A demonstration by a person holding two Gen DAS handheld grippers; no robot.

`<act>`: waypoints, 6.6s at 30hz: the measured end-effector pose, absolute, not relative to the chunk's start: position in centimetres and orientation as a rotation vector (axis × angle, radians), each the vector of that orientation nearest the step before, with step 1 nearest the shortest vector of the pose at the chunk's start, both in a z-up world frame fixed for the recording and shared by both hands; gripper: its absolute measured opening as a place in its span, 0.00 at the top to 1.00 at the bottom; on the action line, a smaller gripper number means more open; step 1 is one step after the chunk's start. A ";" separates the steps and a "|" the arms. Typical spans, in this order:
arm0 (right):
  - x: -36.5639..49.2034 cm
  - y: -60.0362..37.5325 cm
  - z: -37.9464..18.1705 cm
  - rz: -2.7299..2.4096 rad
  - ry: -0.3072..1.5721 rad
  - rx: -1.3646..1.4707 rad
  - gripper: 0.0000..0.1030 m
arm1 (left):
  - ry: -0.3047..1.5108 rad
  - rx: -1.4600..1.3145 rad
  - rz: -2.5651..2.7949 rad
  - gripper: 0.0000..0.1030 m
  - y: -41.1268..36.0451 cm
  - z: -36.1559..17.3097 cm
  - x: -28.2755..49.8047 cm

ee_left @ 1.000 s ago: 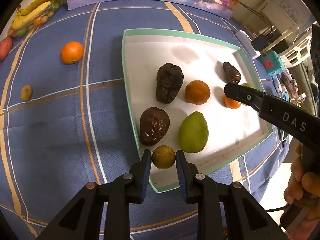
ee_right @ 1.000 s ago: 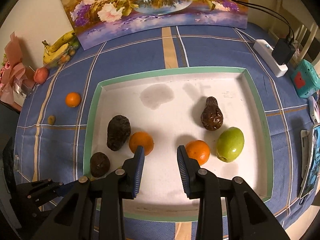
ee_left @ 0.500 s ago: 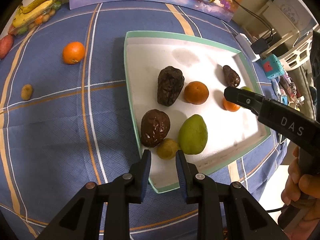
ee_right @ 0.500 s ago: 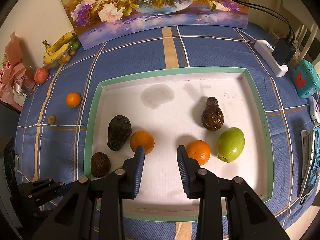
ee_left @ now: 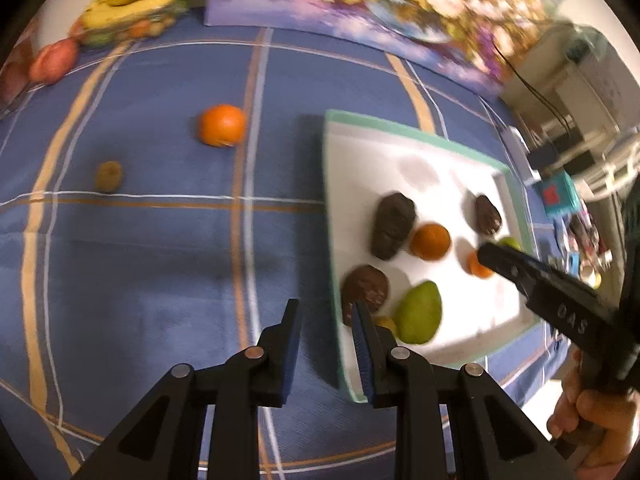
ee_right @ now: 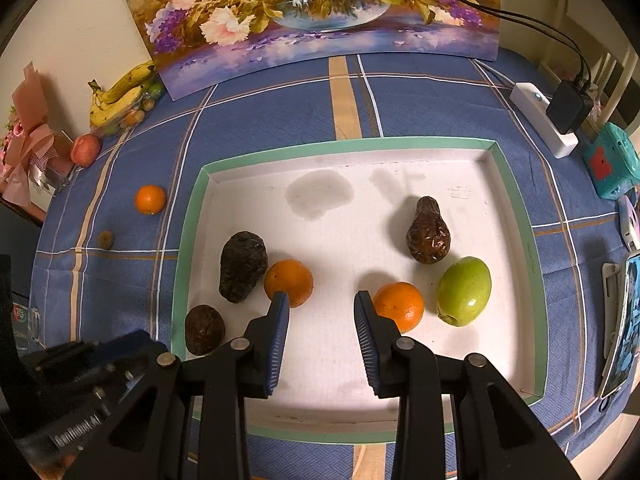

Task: Organize fruits
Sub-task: 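Withdraw both open tools from the tray, then move both open tools toward the last orange and small tan fruit on the cloth, then grasp the orange with the right tool while the left tool grasps the small tan fruit, then carry the orange and tan fruit over the white tray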

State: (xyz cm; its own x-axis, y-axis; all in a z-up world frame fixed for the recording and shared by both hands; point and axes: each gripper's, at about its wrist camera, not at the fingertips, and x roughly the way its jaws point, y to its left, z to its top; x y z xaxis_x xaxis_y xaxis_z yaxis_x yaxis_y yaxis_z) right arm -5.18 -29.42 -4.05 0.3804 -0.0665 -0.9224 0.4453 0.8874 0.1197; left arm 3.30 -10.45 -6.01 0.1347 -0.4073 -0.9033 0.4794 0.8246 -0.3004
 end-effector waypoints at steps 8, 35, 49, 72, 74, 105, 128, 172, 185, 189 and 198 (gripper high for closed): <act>-5.0 -29.0 -4.0 -0.326 1.138 0.365 0.66 | 1.250 -0.056 -0.494 0.73 -6.7 -5.6 5.7; -4.7 -28.6 -3.3 -0.359 1.096 0.333 0.47 | 1.202 -0.032 -0.333 0.11 -4.3 -5.5 6.7; -4.8 -28.6 -3.3 -0.383 1.048 0.297 0.09 | 1.165 0.040 -0.311 0.00 -4.5 -5.6 6.5; -1.9 -27.7 -2.6 -0.354 0.961 0.241 0.09 | 1.098 0.013 -0.300 0.00 -4.8 -3.8 10.4; -1.5 -27.5 -2.5 -0.353 0.958 0.234 0.09 | 1.099 -0.002 -0.308 0.00 -4.7 -3.7 11.0; 10.5 -18.0 -3.4 -0.098 0.905 0.211 0.41 | 1.226 -0.241 -0.232 0.12 2.7 -8.1 19.7; 13.0 -16.9 -9.4 -0.009 1.027 0.280 0.62 | 1.295 -0.274 -0.322 0.74 0.9 -10.4 19.3; 3.3 -27.1 0.9 -0.204 0.913 0.353 0.64 | 1.070 -0.140 -0.376 0.76 -6.8 -0.4 13.7; 1.6 -31.8 -0.1 -0.278 0.940 0.371 0.64 | 1.086 -0.026 -0.452 0.77 -12.8 -1.0 11.4; 0.7 -33.5 -0.8 -0.295 0.933 0.393 0.64 | 1.091 0.028 -0.472 0.76 -14.7 -1.5 10.5; -0.9 -36.7 -1.1 -0.352 0.929 0.386 0.64 | 1.108 0.117 -0.534 0.76 -19.1 -3.0 8.7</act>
